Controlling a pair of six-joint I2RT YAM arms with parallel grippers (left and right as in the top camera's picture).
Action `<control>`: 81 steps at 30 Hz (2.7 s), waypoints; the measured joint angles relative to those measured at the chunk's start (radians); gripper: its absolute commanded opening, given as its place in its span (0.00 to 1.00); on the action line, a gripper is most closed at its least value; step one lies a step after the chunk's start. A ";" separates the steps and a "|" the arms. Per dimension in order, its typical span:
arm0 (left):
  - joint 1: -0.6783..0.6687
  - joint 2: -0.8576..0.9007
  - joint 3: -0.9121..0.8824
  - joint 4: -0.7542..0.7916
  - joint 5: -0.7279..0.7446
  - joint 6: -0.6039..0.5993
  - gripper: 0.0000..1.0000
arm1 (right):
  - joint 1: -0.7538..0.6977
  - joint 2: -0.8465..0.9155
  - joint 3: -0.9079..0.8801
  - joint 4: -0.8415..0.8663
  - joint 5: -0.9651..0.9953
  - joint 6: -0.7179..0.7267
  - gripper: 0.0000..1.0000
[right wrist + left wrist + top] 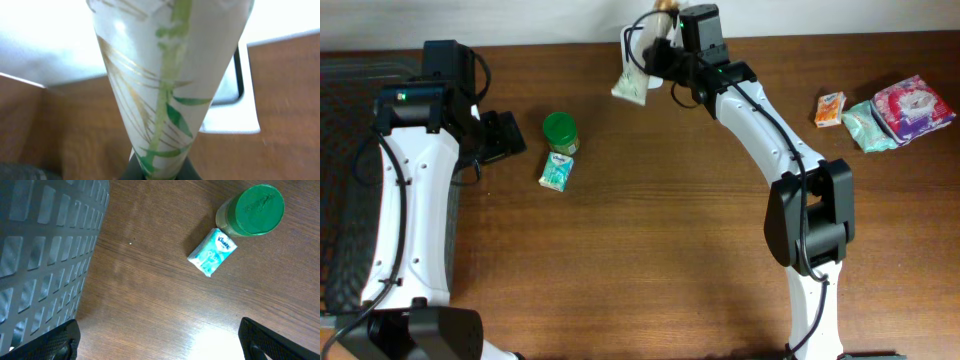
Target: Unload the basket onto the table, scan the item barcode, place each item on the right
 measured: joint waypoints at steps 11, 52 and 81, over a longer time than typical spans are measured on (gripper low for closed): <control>0.000 0.000 0.000 0.001 0.000 0.000 0.99 | 0.037 0.165 0.000 0.077 0.119 0.184 0.04; 0.000 0.000 0.000 0.000 0.000 0.000 0.99 | -0.552 0.050 0.236 -0.961 0.225 -0.766 0.04; 0.000 0.000 0.000 0.001 0.000 0.000 0.99 | -0.095 -0.037 0.235 -1.059 -0.006 -0.655 0.99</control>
